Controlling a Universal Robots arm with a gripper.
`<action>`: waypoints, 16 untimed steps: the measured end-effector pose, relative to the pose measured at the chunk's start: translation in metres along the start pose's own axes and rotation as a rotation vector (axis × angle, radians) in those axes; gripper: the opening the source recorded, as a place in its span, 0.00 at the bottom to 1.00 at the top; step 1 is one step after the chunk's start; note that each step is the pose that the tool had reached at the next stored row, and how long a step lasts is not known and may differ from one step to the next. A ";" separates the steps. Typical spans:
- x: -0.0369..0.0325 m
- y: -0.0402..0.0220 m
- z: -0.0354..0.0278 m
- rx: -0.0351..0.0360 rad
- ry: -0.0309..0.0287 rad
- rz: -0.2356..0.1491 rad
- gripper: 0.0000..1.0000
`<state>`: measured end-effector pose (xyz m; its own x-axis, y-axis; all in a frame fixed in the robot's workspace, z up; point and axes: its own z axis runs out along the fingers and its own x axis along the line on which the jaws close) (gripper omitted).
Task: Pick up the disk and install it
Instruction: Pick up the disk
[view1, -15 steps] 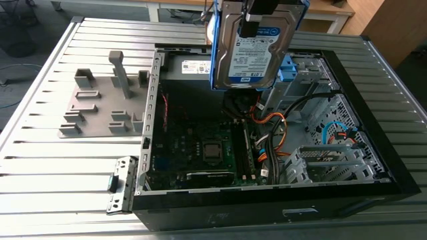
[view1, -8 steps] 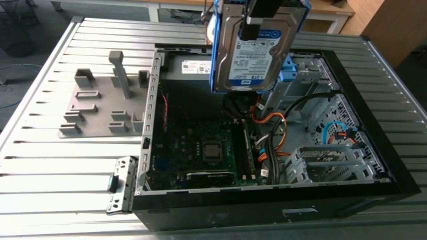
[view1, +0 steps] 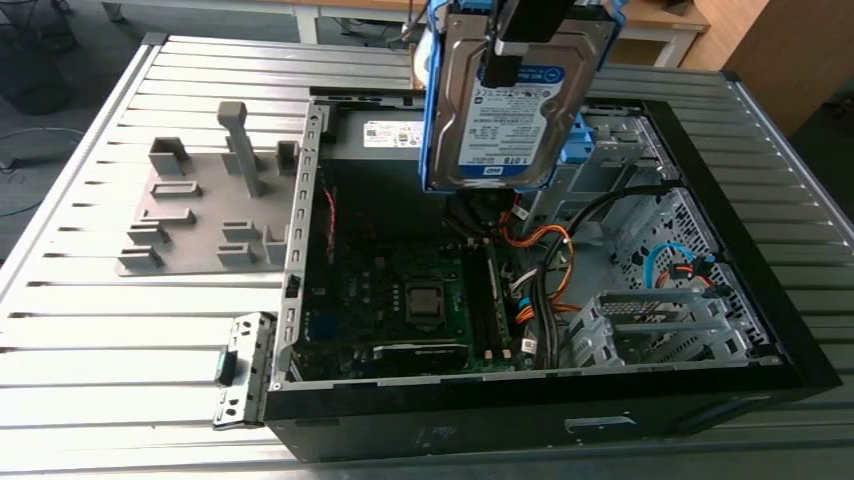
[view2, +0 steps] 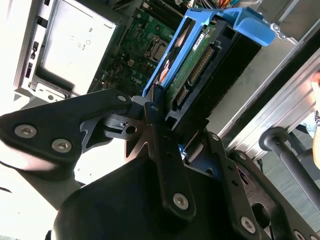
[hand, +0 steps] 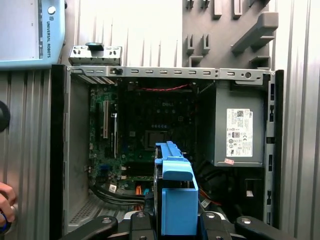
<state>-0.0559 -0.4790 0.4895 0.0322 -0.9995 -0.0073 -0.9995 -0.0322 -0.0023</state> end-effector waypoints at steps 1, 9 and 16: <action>0.0009 0.0000 0.0001 0.0000 -0.0001 0.000 0.36; 0.0088 0.0003 0.0001 0.0000 -0.0001 0.000 0.36; 0.0136 0.0004 0.0005 0.0000 0.0000 0.000 0.36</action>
<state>-0.0559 -0.4925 0.4890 0.0322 -0.9995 -0.0073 -0.9995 -0.0321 -0.0023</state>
